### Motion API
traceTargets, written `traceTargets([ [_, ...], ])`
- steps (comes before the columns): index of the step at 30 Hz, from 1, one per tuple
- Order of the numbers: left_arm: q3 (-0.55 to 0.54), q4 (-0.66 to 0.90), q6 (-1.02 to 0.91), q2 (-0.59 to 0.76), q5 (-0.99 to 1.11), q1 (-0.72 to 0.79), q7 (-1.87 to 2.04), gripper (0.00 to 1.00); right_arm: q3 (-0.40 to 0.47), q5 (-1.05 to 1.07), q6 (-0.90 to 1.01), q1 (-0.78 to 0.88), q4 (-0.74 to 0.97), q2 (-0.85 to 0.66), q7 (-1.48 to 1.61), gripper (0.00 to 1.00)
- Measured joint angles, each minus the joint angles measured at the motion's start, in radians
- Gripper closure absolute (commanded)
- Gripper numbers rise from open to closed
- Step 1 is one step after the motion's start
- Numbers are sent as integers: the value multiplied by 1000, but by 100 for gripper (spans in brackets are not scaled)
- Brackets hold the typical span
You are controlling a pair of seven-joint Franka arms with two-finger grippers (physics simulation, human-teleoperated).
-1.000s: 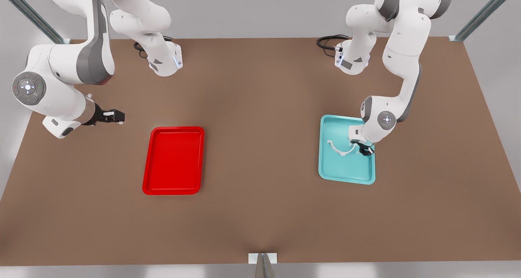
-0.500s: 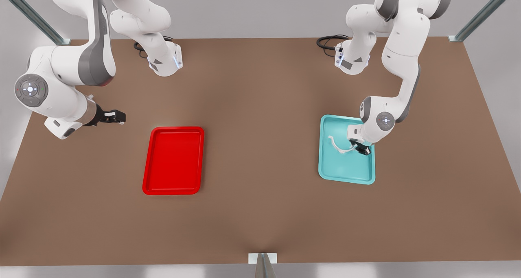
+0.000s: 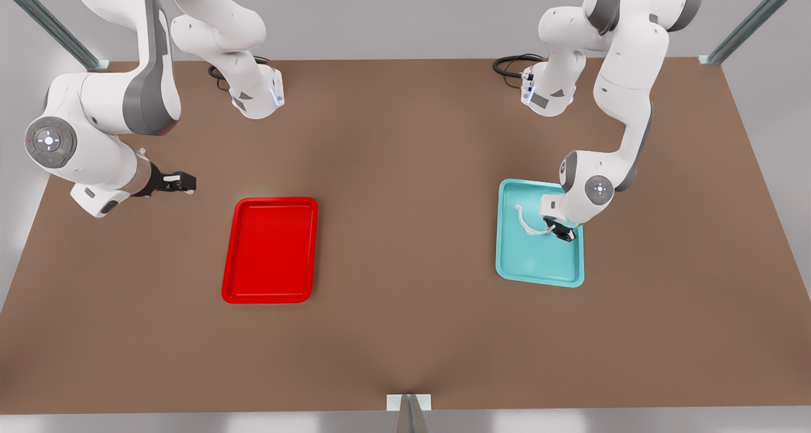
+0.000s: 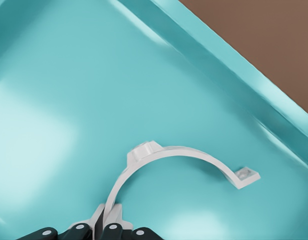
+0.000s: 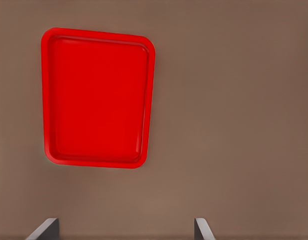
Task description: Take the drainage pipe clamp from the left arm, pass it to the right arm, and place it in the plate on the right side
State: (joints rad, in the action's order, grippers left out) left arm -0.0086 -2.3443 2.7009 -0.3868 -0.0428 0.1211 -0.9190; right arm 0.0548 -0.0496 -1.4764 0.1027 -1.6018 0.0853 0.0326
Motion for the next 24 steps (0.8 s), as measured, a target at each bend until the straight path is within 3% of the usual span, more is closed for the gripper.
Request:
traceTargets([
  [12,1,22,-6,-1,1,-3,-4,79,2,0,-2,-2,-2,0,2,0],
  [19,-5,172,-156,-17,-25,2,22,79,1,3,-4,-2,12,18,3,0],
  [24,-43,329,-248,-83,-57,14,59,79,-9,26,-7,17,137,154,4,0],
])
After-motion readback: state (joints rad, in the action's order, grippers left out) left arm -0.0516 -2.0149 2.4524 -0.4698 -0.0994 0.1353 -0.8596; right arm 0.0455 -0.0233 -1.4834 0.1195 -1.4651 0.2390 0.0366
